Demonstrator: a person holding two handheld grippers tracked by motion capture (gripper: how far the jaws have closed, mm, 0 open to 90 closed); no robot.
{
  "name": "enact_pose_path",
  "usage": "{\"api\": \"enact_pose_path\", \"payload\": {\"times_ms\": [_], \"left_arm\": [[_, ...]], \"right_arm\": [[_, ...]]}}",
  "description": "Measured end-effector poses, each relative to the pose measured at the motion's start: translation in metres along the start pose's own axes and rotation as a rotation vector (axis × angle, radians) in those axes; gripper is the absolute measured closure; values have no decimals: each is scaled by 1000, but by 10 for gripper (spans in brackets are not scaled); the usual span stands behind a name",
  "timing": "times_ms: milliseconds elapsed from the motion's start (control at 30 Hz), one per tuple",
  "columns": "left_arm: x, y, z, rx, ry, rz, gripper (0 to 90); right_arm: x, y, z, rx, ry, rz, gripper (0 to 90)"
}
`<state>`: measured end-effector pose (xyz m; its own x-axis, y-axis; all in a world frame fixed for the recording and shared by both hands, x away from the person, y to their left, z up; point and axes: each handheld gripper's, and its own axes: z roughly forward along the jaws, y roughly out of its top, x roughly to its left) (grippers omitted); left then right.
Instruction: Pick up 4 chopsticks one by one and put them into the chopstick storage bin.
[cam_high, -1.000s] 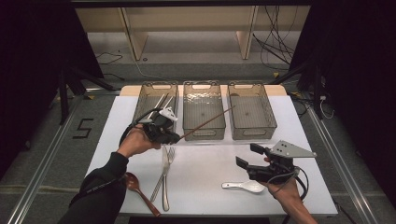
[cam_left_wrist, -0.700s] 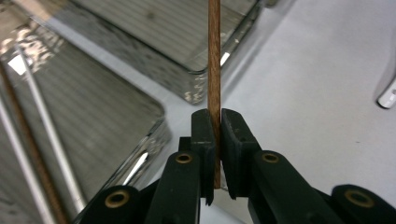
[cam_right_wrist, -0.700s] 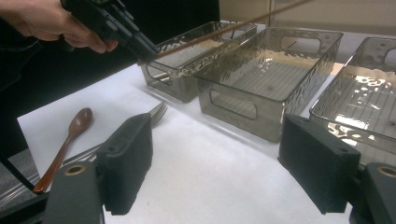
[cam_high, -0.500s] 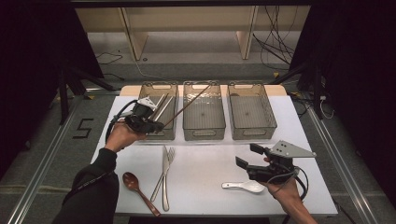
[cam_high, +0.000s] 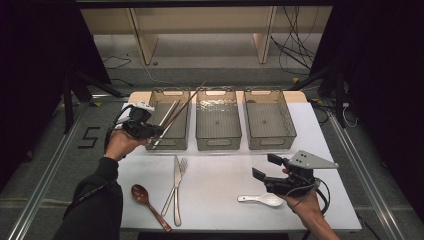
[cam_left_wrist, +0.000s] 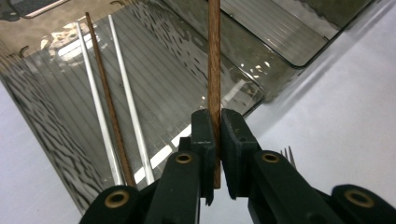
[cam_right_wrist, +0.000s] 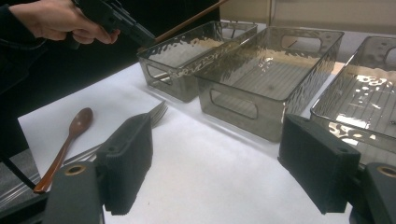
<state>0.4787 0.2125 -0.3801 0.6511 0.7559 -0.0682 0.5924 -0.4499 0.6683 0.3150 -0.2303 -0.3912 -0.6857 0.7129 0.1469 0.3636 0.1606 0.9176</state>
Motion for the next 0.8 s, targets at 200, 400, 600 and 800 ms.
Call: {"api": "enact_pose_path", "payload": {"times_ms": [200,400,600,800], "left_arm": [[6,-2,-2,-12,12,-29,836],[12,-4,-1,-12,29,-59,836],[16,-6,2,-7,44,-76,837],[20,-9,2,-10,62,-99,836]], "right_arm": [[0,0,0,-1,-1,1,268],[0,0,0,-1,0,0,268],[0,0,0,-1,0,-1,268],[0,0,0,-2,-1,-1,268]]}}
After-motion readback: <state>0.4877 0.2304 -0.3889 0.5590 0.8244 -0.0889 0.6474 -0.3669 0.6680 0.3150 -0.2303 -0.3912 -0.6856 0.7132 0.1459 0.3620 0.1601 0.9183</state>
